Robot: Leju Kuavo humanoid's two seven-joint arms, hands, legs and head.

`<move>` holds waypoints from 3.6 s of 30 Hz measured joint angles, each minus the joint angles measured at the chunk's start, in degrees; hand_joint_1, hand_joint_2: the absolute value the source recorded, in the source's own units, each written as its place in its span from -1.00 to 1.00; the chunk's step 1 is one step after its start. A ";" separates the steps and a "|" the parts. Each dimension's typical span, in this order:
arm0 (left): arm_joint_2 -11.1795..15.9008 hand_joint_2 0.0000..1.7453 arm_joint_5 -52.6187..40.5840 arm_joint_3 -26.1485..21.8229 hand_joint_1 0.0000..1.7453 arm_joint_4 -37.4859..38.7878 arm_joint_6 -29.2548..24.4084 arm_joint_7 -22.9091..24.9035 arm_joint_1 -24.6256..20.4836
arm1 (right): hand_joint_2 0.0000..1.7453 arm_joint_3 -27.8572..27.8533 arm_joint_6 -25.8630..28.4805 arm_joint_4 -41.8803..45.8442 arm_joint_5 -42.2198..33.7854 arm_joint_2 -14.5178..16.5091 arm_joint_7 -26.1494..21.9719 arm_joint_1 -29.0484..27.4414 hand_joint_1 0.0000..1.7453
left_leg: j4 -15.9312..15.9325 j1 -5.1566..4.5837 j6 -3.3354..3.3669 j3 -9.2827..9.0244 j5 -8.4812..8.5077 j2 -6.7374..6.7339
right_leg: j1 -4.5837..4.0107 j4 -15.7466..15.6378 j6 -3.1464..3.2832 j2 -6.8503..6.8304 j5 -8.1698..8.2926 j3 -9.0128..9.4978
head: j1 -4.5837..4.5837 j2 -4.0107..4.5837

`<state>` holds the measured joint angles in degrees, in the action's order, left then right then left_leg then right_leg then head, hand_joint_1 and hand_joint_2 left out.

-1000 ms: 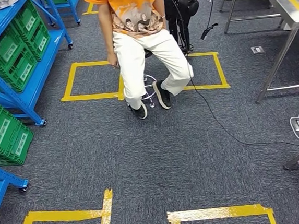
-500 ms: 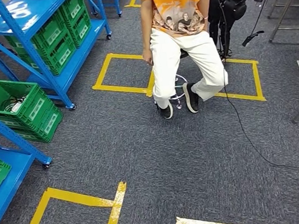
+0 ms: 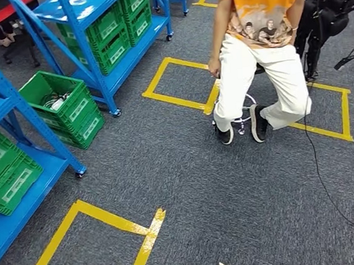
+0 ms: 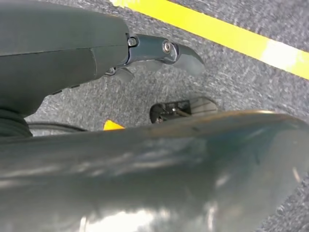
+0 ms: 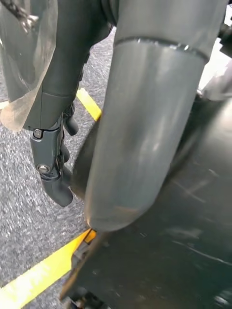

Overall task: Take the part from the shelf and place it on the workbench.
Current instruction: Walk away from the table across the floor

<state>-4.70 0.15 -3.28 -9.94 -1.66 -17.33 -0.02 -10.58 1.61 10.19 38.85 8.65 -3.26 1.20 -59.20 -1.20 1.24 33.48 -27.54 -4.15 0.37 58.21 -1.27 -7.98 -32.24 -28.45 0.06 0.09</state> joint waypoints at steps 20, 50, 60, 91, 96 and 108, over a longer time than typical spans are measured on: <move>-0.10 -1.00 -0.27 0.04 -1.00 0.00 -0.20 -0.06 0.22 | -1.00 -0.24 -0.34 -0.01 -0.59 0.08 -0.32 -0.26 -1.00 | -9.90 1.02 -1.95 4.79 -5.17 5.64 | 0.75 -0.11 1.73 7.71 2.11 -1.88 | 0.40 0.00; 0.28 -1.00 -0.83 0.07 -1.00 0.00 -0.24 0.62 0.25 | -1.00 -0.22 -0.38 -0.01 0.93 0.22 -0.11 -0.20 -1.00 | -7.55 1.46 -2.30 3.10 -4.57 5.95 | 0.95 0.33 1.35 8.39 2.40 -2.67 | 0.25 0.00; 0.40 -1.00 -1.02 0.09 -1.00 0.00 -0.38 0.60 0.10 | -1.00 -0.13 -0.25 -0.01 1.38 0.26 -0.16 -0.07 -1.00 | 0.31 0.12 -0.45 -0.80 -0.50 -0.26 | 0.03 0.19 0.51 0.91 0.86 -1.09 | 0.26 0.00; 0.11 -1.00 -0.17 0.04 -1.00 0.01 -0.86 0.68 0.70 | -1.00 -0.11 2.69 -0.02 0.66 0.55 -2.05 -0.19 -1.00 | 1.60 1.70 -0.34 -1.35 0.23 11.60 | 0.40 0.34 0.95 12.33 1.93 -2.47 | -0.36 0.00; 0.03 -1.00 -0.17 0.04 -1.00 0.01 -0.86 0.68 0.69 | -1.00 -0.11 3.19 -0.02 0.84 0.55 -2.19 -0.20 -1.00 | 1.64 1.80 -1.78 -1.34 0.07 11.55 | 0.40 0.29 0.97 12.33 1.88 -2.39 | -0.40 0.00; 0.04 -1.00 -0.25 0.04 -1.00 0.00 -0.87 0.67 0.58 | -1.00 -0.11 2.93 -0.01 0.95 0.55 -2.40 -0.12 -1.00 | 1.94 1.43 0.26 -2.20 -0.30 10.67 | 0.83 0.60 -1.07 11.71 0.75 -2.49 | -0.49 0.00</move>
<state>-4.66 -0.09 -3.23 -9.94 -2.53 -16.66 0.56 -10.69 4.54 10.18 39.80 9.20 -5.66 1.09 -57.26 0.23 1.50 31.28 -27.85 6.53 1.20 58.82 -2.35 3.74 -31.50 -30.95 -0.43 0.09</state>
